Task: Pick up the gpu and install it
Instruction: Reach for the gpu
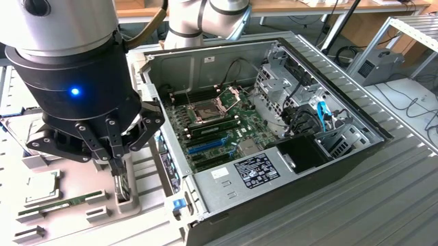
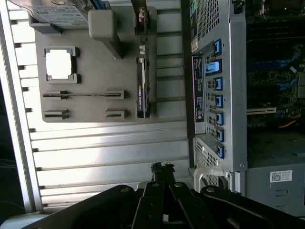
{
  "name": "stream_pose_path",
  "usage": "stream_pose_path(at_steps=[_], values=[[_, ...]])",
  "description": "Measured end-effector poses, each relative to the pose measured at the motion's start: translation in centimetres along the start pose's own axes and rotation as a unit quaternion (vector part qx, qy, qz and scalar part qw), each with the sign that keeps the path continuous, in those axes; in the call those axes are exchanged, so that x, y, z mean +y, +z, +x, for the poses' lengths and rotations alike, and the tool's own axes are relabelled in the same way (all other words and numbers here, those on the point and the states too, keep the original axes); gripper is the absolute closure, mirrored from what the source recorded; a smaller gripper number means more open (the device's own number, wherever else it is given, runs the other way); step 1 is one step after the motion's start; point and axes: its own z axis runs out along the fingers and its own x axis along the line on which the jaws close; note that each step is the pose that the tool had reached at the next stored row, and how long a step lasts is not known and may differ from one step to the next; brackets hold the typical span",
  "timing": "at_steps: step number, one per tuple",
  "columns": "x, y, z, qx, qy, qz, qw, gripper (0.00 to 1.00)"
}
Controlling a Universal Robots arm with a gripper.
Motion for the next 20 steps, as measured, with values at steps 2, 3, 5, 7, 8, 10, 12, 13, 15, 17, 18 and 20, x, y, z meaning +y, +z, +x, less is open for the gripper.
stream_pose_path(at_steps=[2, 3, 5, 7, 8, 10, 12, 13, 15, 17, 18, 20], values=[[-0.24, 0.02, 0.0, -0.0001, 0.0, 0.0007, 1.0, 0.89], [-0.38, 0.03, 0.0, -0.0001, 0.0, 0.0012, 1.0, 0.89], [-0.59, 0.05, 0.0, -0.0001, 0.0, 0.0019, 1.0, 0.89], [-0.74, 0.05, -0.1, -0.0002, 0.0, 0.0024, 1.0, 0.89], [-0.81, 0.07, -0.1, -0.0002, 0.0, 0.0026, 1.0, 0.89], [-0.97, 0.08, -0.1, -0.0002, 0.0, 0.0031, 1.0, 0.89], [-1.11, 0.09, -0.1, -0.0003, 0.0, 0.0036, 1.0, 0.89], [-1.18, 0.09, -0.1, -0.0003, 0.0, 0.0038, 1.0, 0.89], [-1.33, 0.1, -0.1, -0.0003, 0.0, 0.0043, 1.0, 0.89], [-1.47, 0.12, -0.1, -0.0004, 0.0, 0.0047, 1.0, 0.89], [-1.54, 0.12, -0.1, -0.0004, 0.0, 0.005, 1.0, 0.89], [-1.68, 0.13, -0.1, -0.0004, 0.0, 0.0054, 1.0, 0.89]])
